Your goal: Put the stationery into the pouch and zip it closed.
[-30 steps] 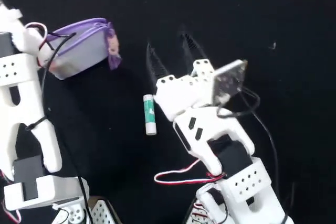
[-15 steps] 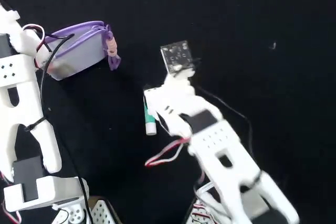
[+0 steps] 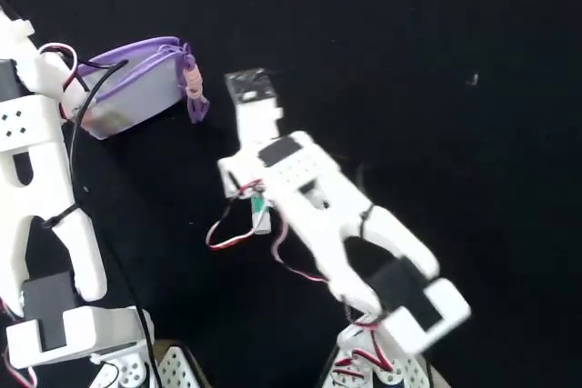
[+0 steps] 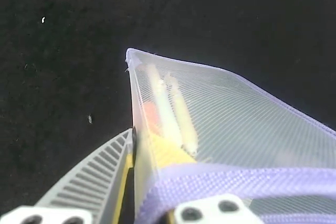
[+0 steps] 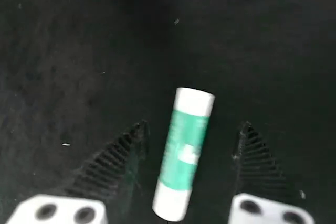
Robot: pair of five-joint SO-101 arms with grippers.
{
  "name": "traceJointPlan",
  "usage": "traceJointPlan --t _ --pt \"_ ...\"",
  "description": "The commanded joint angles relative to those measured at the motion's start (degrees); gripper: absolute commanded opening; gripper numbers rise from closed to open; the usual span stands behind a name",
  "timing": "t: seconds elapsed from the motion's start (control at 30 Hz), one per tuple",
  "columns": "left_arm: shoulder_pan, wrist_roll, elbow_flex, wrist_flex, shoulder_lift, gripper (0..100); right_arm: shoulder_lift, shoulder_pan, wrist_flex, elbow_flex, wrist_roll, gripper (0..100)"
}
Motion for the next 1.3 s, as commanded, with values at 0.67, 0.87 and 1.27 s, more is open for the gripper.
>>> traceJointPlan --t 0.67,0.87,1.27 --pt "-0.5 -0.3 -0.2 -1.1 -0.3 3 14.4 5.0 1.3 -16.0 5.9 3.0" --pt "1.0 2.1 -0.8 -1.1 -0.5 3 14.4 9.5 10.3 -25.5 10.0 1.1" --pt "12.8 2.6 -15.7 9.1 -0.3 3 5.2 18.0 20.5 -39.2 9.7 1.1"
